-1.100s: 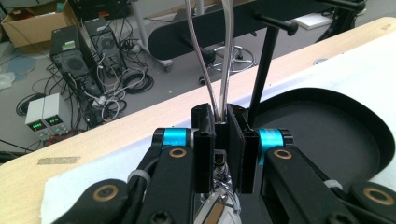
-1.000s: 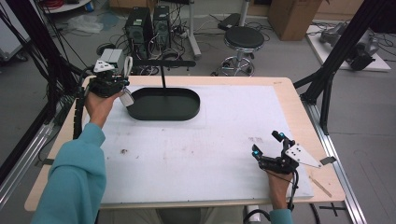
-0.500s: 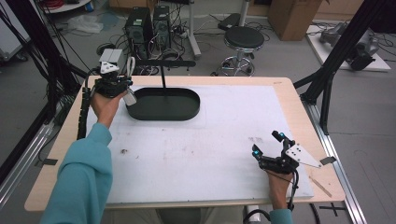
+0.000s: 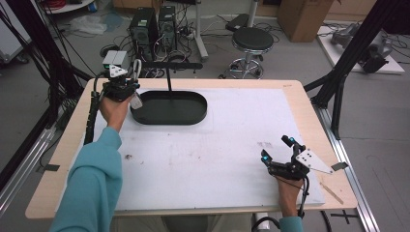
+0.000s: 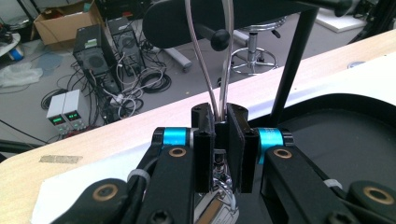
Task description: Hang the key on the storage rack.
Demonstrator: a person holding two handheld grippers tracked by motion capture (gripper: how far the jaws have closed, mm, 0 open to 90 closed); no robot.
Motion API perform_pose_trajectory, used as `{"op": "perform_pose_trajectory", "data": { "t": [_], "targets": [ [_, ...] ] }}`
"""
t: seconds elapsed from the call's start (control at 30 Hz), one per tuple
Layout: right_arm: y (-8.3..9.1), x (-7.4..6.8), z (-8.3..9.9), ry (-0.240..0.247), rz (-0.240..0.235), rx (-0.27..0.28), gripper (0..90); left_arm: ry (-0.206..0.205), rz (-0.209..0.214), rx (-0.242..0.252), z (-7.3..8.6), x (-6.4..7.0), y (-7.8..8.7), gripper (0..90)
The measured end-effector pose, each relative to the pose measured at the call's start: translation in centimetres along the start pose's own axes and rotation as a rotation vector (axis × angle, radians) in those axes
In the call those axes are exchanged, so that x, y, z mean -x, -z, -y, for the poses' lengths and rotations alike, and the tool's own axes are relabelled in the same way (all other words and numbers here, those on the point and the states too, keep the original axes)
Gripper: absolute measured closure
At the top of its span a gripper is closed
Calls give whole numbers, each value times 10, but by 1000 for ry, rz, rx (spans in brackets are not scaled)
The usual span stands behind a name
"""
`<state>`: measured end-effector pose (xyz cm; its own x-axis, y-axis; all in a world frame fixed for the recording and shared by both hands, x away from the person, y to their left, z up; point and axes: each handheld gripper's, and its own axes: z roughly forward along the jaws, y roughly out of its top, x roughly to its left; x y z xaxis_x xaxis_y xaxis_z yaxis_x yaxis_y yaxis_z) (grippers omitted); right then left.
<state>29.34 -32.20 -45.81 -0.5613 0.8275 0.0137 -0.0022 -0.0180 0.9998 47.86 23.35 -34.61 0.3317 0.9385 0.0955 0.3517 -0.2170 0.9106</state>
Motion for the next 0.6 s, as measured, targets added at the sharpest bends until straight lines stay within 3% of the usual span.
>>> {"op": "perform_pose_trajectory", "data": {
  "t": [0.37, 0.6],
  "targets": [
    [0, 0, 0, 3, -2, 4, 30, 5, -26, -20, 3, -1, -5, 814],
    [0, 0, 0, 1, -1, 2, 30, -13, -35, -72, 7, 0, -9, 813]
  ]
}}
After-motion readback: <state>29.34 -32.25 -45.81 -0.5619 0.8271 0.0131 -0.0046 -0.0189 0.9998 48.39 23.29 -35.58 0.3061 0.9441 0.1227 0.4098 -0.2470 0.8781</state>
